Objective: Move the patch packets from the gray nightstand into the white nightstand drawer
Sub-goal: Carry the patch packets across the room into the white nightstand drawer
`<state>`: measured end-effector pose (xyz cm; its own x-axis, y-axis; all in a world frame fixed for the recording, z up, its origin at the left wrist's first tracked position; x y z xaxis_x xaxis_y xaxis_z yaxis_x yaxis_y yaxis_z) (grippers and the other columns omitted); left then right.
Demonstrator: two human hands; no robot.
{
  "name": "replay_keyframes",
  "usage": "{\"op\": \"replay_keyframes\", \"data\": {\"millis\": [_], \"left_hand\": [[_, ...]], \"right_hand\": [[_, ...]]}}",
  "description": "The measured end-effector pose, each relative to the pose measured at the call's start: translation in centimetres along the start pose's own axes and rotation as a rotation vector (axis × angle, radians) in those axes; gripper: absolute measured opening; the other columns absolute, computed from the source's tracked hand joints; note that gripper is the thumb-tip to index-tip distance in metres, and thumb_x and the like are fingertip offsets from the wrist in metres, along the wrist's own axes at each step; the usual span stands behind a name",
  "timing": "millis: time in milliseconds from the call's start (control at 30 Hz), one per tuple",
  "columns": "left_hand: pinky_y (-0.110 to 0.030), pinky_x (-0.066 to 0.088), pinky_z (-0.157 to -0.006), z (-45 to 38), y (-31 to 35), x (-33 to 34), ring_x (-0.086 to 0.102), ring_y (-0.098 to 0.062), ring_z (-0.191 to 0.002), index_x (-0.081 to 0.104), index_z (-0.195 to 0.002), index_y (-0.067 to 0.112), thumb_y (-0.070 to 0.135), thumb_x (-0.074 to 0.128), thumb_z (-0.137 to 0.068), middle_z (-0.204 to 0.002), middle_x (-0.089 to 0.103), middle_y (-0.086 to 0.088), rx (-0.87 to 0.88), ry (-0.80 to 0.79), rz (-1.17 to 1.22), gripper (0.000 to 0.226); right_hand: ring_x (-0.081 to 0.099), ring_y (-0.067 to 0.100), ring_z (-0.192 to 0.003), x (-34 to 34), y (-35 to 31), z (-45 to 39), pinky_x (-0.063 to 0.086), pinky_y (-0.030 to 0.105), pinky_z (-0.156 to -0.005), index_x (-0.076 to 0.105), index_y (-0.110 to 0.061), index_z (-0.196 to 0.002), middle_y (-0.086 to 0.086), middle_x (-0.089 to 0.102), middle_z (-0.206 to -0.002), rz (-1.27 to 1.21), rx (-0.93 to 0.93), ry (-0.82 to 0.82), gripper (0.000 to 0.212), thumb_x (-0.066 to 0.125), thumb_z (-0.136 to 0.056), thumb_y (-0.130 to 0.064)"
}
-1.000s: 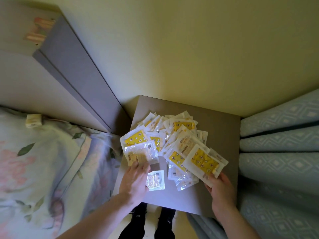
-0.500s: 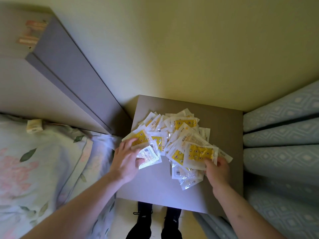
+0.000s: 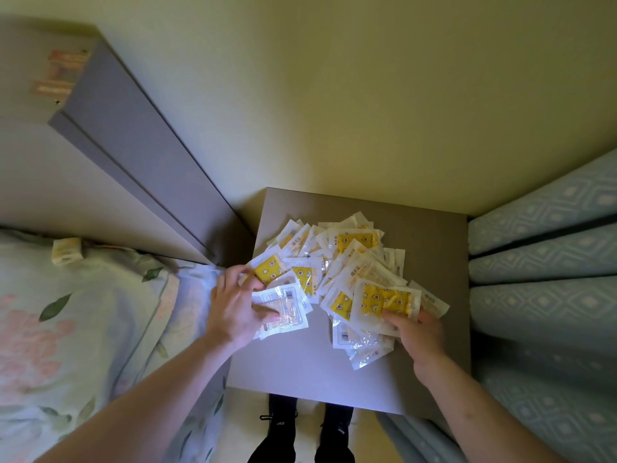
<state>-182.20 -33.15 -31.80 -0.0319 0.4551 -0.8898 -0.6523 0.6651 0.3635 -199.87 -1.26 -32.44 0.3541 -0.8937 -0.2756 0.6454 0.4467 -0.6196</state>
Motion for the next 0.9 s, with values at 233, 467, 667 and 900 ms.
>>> {"op": "replay_keyframes", "data": {"millis": [233,467,667,900], "left_hand": [[-0.030,0.040,-0.108,-0.7,-0.6,1.5,0.046,-0.018,-0.128,0.064,-0.090,0.028,0.052,0.095,-0.053,-0.141,0.042,0.006,-0.057,-0.159,0.230,0.054],[-0.036,0.035,-0.113,2.3,0.4,1.9,0.037,-0.024,-0.131,0.075,-0.106,0.021,0.059,0.088,-0.061,-0.145,0.036,0.000,-0.095,-0.030,0.115,0.061],[-0.035,0.031,-0.115,4.0,2.4,3.3,0.028,-0.016,-0.136,0.075,-0.104,0.021,0.065,0.082,-0.066,-0.151,0.035,0.007,-0.014,-0.063,0.098,0.058],[-0.028,0.047,-0.099,6.4,3.2,3.1,0.048,-0.016,-0.121,0.073,-0.107,0.025,0.052,0.086,-0.071,-0.132,0.054,0.008,0.014,-0.071,0.163,0.047]], "right_hand": [[0.071,0.022,-0.099,0.1,0.4,0.5,0.055,0.033,-0.076,0.073,-0.019,-0.107,0.001,0.075,-0.106,-0.117,-0.033,0.013,0.028,0.081,-0.083,-0.008],[0.070,0.023,-0.103,-0.2,2.9,2.5,0.054,0.044,-0.093,0.071,-0.025,-0.104,0.001,0.075,-0.109,-0.142,0.016,-0.023,0.024,0.081,-0.086,-0.014],[0.072,0.021,-0.102,-0.6,3.8,4.8,0.056,0.045,-0.097,0.073,-0.027,-0.102,-0.003,0.078,-0.105,-0.185,0.037,-0.021,0.019,0.079,-0.088,-0.016],[0.072,0.021,-0.100,-1.9,3.2,7.8,0.058,0.046,-0.095,0.075,-0.021,-0.103,-0.002,0.079,-0.099,-0.127,0.019,-0.020,0.016,0.078,-0.089,-0.014]]}}
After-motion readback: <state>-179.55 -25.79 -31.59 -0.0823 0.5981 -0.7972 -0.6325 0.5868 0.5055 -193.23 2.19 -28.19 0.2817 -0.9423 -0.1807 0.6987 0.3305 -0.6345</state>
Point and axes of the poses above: each hand's wrist, its own z-axis away from the middle knuckle, its own x-axis out of the palm, y = z × x, the point moved 8 cm from there along -z, towards the middle knuckle
